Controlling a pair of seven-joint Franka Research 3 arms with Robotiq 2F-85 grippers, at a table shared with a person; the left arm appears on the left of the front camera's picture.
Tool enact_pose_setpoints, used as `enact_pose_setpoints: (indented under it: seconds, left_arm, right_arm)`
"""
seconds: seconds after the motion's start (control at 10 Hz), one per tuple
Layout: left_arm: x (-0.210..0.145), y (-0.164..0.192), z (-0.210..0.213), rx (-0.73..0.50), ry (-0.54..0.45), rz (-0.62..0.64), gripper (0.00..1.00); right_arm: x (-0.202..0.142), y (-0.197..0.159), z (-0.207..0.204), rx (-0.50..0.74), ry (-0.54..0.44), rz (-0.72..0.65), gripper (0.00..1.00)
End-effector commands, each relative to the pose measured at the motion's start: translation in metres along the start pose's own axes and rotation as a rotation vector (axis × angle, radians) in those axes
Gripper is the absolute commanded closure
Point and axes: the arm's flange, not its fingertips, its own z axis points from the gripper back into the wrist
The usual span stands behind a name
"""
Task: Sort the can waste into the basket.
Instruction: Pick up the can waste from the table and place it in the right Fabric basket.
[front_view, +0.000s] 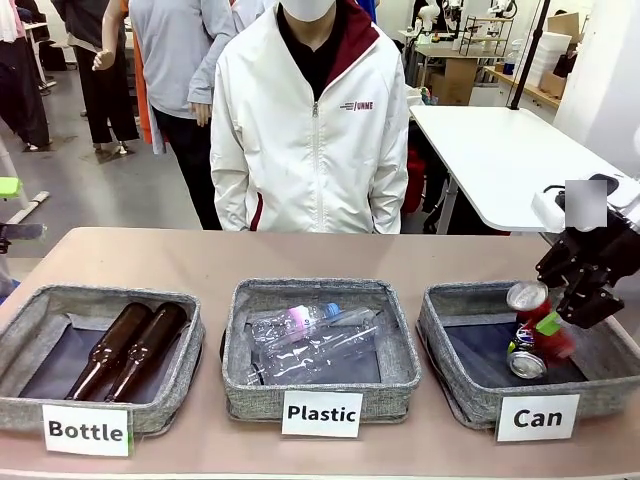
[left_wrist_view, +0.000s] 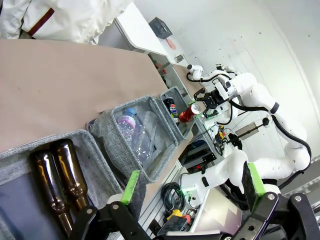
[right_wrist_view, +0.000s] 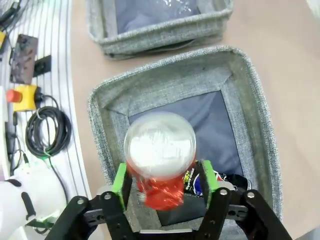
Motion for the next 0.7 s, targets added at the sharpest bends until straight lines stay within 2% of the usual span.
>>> enact_pose_setpoints:
  seconds: [0.0,0.3,0.4,0.5,0.6]
  left_arm:
    - [-0.001,-0.001,0.001,0.002,0.003,-0.009,0.0]
    - [-0.001,-0.001,0.001,0.002,0.003,-0.009,0.0]
    - [-0.001,-0.001,0.001,0.002,0.003,-0.009,0.0]
    - [-0.001,-0.001,0.001,0.002,0.003,-0.009,0.0]
    - [-0.001,-0.001,0.001,0.002,0.003,-0.009,0.0]
  right_arm:
    - [0.005,-0.002,0.002,0.007,0.018,-0.033,0.0]
    - [0.006,-0.004,0.005,0.045,-0.048,-0.084,0.0]
    - [0.007,-0.009,0.014,0.204,-0.227,-0.158,0.0]
    - [0.008,-0.017,0.024,0.33,-0.432,-0.3,0.0]
    - [0.013,-0.031,0.033,0.296,-0.723,-0.694,0.0]
